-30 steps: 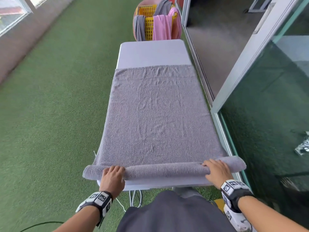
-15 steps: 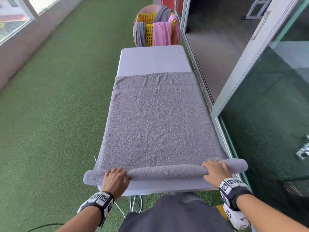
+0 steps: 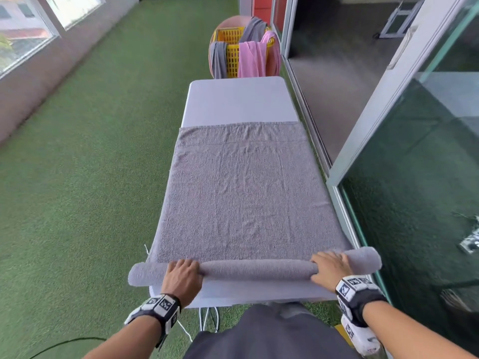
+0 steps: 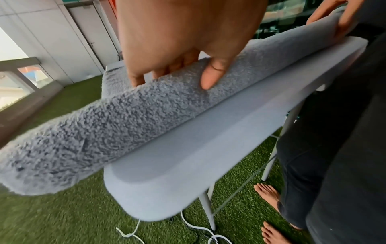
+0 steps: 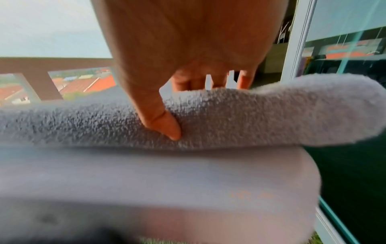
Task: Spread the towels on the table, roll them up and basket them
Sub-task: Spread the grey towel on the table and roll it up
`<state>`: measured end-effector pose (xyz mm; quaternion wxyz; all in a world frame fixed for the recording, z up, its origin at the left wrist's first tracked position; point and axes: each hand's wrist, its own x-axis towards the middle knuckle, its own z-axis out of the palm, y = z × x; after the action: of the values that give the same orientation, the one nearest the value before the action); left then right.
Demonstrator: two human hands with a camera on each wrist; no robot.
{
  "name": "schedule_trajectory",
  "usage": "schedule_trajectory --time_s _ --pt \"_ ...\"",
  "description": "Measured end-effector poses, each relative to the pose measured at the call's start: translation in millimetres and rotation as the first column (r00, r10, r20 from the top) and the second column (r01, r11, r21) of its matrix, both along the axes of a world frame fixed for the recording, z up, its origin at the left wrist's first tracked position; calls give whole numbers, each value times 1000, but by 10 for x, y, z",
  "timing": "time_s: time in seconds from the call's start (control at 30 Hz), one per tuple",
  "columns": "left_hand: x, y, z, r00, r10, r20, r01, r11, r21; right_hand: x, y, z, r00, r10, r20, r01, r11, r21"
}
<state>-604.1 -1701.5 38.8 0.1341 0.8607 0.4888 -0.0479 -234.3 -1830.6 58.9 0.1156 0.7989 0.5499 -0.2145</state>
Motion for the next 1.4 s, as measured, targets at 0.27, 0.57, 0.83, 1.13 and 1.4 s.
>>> schedule_trajectory --time_s 0.27,0.57,0.83,1.13,1.4 --pt "-72 -144 -169 994 -39 -99 26 991 -130 -43 -260 -118 1000 -7 -12 7 1000 18" --pt "48 110 -40 999 2 -49 -2 1000 -5 182 77 -11 997 -71 -35 74 990 117" --pt "-30 -82 -137 993 -85 -78 84 996 -7 115 -173 -59 1000 0 11 -1 999 33" --pt "44 107 -88 997 -4 -73 -3 995 -96 193 4 -27 999 -4 -44 5 1000 12" --pt "101 202 39 999 -10 -42 8 999 -41 203 121 58 999 44 10 -43 994 -97"
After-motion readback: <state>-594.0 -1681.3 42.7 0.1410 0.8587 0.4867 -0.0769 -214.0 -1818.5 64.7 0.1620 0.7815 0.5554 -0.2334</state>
